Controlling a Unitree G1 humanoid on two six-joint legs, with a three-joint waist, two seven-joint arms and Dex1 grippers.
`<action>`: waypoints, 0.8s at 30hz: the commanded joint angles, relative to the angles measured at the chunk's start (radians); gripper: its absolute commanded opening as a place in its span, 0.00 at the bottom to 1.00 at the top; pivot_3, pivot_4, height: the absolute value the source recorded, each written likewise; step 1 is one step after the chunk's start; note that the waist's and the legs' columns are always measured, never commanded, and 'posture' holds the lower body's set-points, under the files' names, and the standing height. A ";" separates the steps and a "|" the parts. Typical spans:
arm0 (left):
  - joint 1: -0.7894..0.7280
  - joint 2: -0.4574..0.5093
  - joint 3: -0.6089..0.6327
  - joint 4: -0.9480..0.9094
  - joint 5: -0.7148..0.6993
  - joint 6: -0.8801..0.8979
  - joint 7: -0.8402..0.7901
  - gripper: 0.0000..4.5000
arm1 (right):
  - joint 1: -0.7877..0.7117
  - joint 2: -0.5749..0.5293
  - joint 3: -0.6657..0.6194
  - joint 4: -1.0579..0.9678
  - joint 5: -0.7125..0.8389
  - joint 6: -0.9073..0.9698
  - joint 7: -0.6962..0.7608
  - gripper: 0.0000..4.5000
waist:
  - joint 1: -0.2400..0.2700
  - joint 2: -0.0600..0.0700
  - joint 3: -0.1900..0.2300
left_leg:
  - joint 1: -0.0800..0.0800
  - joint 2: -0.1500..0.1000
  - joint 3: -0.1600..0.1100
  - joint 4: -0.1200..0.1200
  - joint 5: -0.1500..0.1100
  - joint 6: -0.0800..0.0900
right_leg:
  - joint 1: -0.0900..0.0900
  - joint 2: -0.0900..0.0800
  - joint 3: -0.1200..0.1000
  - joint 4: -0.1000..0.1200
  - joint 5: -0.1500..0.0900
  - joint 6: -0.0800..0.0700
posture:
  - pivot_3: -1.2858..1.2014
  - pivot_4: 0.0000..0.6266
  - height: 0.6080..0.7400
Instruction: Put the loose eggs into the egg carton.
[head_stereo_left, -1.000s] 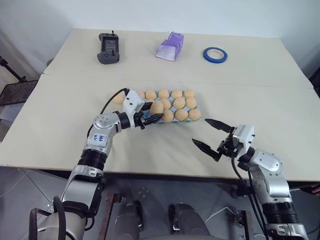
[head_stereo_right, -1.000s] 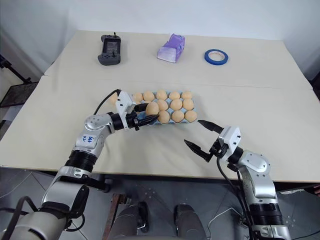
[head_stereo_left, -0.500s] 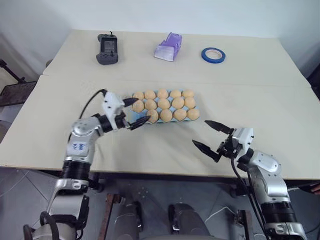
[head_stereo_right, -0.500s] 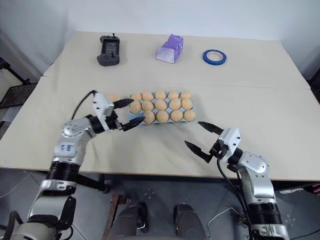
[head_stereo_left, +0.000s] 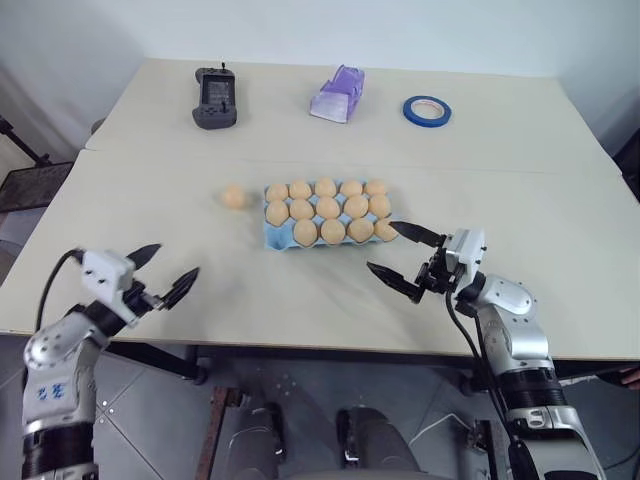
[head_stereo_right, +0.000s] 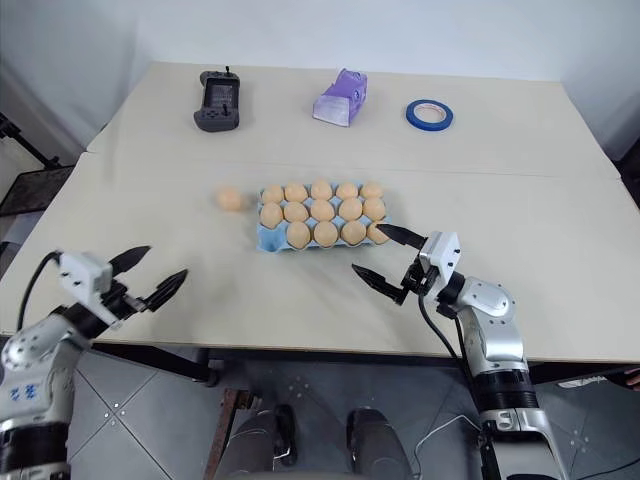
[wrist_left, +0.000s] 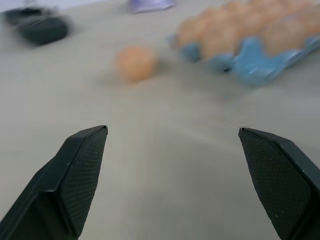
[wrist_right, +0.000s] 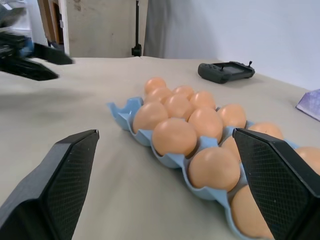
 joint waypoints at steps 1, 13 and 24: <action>0.035 -0.010 0.018 -0.116 -0.029 0.015 0.044 0.99 | -0.021 -0.003 -0.009 0.003 0.006 -0.026 0.016 1.00 | 0.005 0.000 0.000 | 0.000 0.000 0.000 -0.001 0.000 0.000 | 0.000 -0.001 -0.001 -0.001 0.000 0.000 | 0.52 0.24 1.00; -0.282 -0.036 -0.098 0.044 0.012 0.192 0.231 0.99 | -0.040 0.008 0.000 -0.020 -0.002 -0.002 -0.002 1.00 | 0.006 0.000 0.000 | 0.000 0.000 0.002 -0.002 0.001 0.000 | 0.001 0.001 -0.001 -0.002 0.000 0.000 | 0.52 0.24 1.00; -0.895 -0.087 -0.278 0.790 0.203 0.095 0.281 0.99 | 0.006 0.001 -0.003 -0.087 -0.008 0.015 -0.041 1.00 | 0.006 -0.002 0.001 | -0.001 -0.001 0.007 0.004 0.004 0.002 | -0.001 0.002 -0.001 0.000 0.002 0.006 | 0.52 0.24 1.00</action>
